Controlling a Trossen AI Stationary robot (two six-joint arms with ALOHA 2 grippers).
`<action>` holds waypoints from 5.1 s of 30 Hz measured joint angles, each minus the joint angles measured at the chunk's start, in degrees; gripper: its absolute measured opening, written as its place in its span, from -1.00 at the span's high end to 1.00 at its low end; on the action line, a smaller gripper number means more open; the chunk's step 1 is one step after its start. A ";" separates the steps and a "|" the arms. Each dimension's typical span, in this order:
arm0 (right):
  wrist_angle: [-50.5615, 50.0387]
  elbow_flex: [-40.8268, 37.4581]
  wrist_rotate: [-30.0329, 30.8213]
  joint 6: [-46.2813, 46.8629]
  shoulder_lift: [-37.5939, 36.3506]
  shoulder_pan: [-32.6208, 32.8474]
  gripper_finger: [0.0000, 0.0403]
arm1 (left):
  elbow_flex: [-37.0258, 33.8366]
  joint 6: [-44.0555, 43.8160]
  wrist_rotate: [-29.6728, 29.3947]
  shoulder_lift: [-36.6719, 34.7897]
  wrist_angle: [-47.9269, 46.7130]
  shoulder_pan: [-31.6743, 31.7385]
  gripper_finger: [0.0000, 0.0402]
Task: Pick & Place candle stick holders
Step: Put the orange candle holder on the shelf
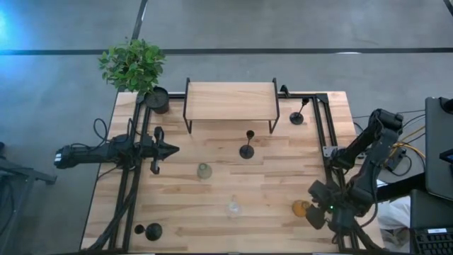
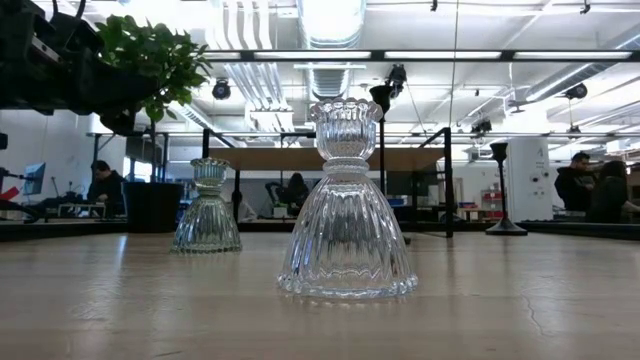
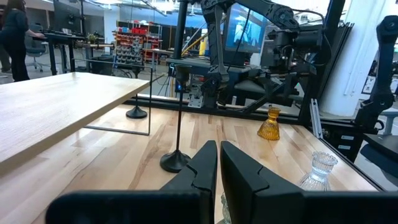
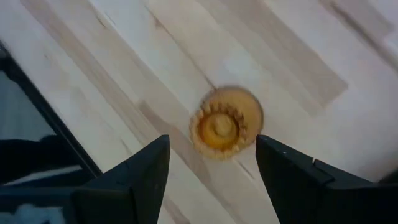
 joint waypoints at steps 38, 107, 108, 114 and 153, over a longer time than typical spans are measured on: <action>5.68 1.25 10.69 1.72 22.68 0.15 -0.07 | 0.01 0.00 0.01 0.00 -0.03 -0.01 0.87; 1.81 1.28 28.97 -8.00 10.41 -12.82 0.41 | 0.01 0.00 0.00 0.01 0.00 0.00 0.87; 1.94 1.28 28.96 -9.72 9.10 -13.44 0.41 | 0.01 0.00 0.00 0.01 0.00 0.00 0.87; 2.05 1.28 28.92 -20.62 1.59 -18.10 0.41 | 0.01 0.00 0.00 0.01 0.00 0.00 0.87; 14.62 6.20 23.51 -62.86 -13.00 -46.07 0.41 | -0.01 0.00 0.00 -0.01 -0.04 -0.01 0.87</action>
